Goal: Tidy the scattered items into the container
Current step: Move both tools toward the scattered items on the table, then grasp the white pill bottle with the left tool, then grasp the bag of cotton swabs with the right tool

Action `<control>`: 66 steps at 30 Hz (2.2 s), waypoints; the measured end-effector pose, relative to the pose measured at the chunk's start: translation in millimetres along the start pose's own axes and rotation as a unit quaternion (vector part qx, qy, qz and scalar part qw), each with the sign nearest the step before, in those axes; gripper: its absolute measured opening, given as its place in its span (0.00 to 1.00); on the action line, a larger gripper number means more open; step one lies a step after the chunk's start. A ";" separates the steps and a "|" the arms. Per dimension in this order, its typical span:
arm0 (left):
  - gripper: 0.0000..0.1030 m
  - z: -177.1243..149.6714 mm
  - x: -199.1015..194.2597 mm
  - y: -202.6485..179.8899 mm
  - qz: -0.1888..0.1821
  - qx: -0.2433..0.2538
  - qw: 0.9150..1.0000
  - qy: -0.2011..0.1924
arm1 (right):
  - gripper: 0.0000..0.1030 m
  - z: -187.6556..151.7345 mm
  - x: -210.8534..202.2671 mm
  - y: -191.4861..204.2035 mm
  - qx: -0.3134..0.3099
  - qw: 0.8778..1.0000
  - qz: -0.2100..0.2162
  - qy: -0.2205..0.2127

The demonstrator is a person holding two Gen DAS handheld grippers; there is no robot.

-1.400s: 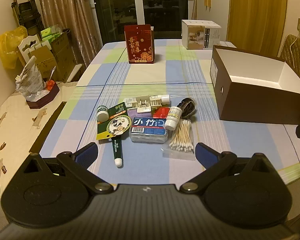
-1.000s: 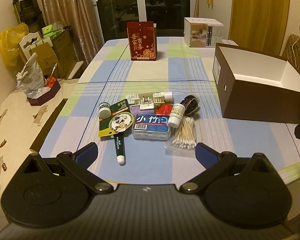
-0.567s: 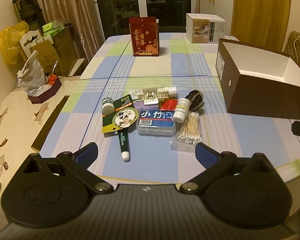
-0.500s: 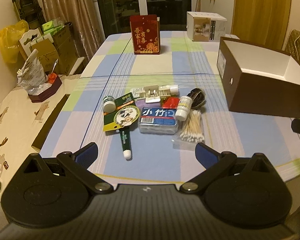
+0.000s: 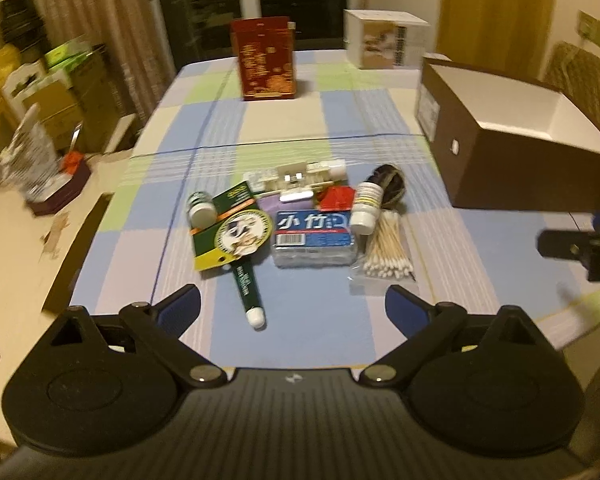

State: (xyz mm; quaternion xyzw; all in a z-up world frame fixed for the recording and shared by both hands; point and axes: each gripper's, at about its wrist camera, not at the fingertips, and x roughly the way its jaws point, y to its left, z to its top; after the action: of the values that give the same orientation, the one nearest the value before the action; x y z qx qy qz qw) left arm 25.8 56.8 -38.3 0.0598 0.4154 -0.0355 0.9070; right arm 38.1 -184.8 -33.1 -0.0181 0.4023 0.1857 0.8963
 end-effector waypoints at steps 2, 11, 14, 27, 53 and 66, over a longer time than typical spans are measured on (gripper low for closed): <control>0.90 3.3 5.0 -0.3 -0.009 0.020 1.000 -0.001 | 1.00 2.6 6.1 -0.8 0.013 1.000 0.004 0.004; 0.71 19.7 41.2 -4.7 -0.058 0.056 0.996 0.026 | 1.00 15.2 40.3 -12.6 0.051 0.998 -0.004 0.048; 0.71 25.7 53.4 -11.3 -0.065 0.066 0.995 0.028 | 1.00 20.6 53.8 -15.9 0.042 0.997 0.002 0.061; 0.44 57.0 101.0 -30.5 -0.095 0.078 0.991 0.054 | 1.00 26.4 97.7 -20.1 0.010 0.994 0.007 0.104; 0.22 81.4 126.5 -30.6 -0.099 0.058 0.992 0.048 | 1.00 33.4 114.8 -20.2 0.044 0.991 0.042 0.116; 0.22 70.7 128.3 0.4 -0.074 0.026 0.994 0.081 | 0.78 29.8 142.1 27.7 0.014 0.986 0.105 0.128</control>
State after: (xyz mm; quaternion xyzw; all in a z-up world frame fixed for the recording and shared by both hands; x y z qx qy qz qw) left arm 162.4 45.6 -89.7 0.0551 0.4901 -0.1078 0.8632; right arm 136.1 -108.3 -113.1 0.0136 0.5157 0.2692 0.8133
